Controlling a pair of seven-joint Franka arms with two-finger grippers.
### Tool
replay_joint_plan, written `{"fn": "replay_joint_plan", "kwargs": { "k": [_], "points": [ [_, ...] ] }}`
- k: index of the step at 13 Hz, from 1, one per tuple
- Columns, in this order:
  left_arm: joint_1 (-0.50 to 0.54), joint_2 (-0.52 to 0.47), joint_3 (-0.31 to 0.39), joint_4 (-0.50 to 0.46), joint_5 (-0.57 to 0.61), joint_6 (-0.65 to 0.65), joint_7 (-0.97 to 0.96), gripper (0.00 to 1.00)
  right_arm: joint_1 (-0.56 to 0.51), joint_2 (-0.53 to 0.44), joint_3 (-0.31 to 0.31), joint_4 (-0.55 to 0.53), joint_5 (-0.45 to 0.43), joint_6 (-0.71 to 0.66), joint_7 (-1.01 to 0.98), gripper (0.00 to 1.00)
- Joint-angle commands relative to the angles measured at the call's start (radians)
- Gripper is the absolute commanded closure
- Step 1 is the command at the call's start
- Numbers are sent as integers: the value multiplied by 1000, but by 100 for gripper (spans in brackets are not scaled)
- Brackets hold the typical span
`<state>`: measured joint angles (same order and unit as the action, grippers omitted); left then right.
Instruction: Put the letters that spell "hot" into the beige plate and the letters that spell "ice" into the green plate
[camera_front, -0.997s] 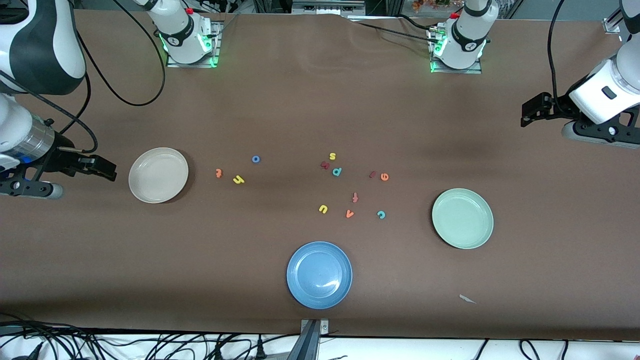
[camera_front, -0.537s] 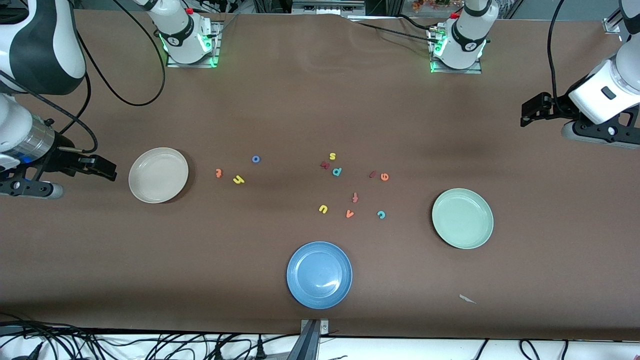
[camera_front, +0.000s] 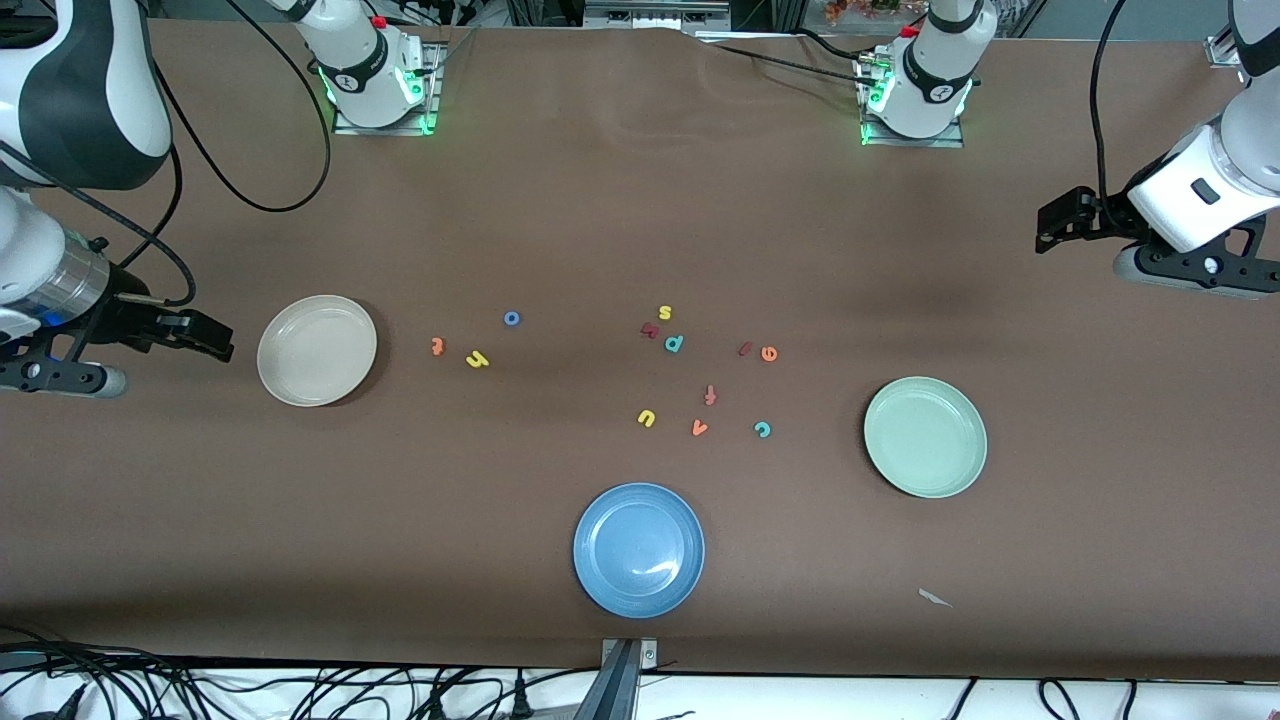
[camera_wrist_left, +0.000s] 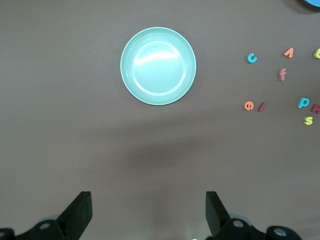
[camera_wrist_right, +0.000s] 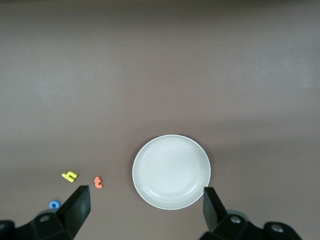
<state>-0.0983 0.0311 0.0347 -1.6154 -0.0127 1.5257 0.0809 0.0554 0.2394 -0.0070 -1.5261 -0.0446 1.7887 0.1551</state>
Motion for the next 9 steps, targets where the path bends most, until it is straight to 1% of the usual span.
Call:
{"fn": "replay_joint_plan", "kwargs": {
  "k": [1,9],
  "points": [
    [-11,-23,1,-20,28,-7,-10,0,3,-14,-1,1,11,-17,12,0],
    [-20,-23,1,-18,28,-7,-9,0,3,-14,-1,0,11,-18,12,0]
  ]
}}
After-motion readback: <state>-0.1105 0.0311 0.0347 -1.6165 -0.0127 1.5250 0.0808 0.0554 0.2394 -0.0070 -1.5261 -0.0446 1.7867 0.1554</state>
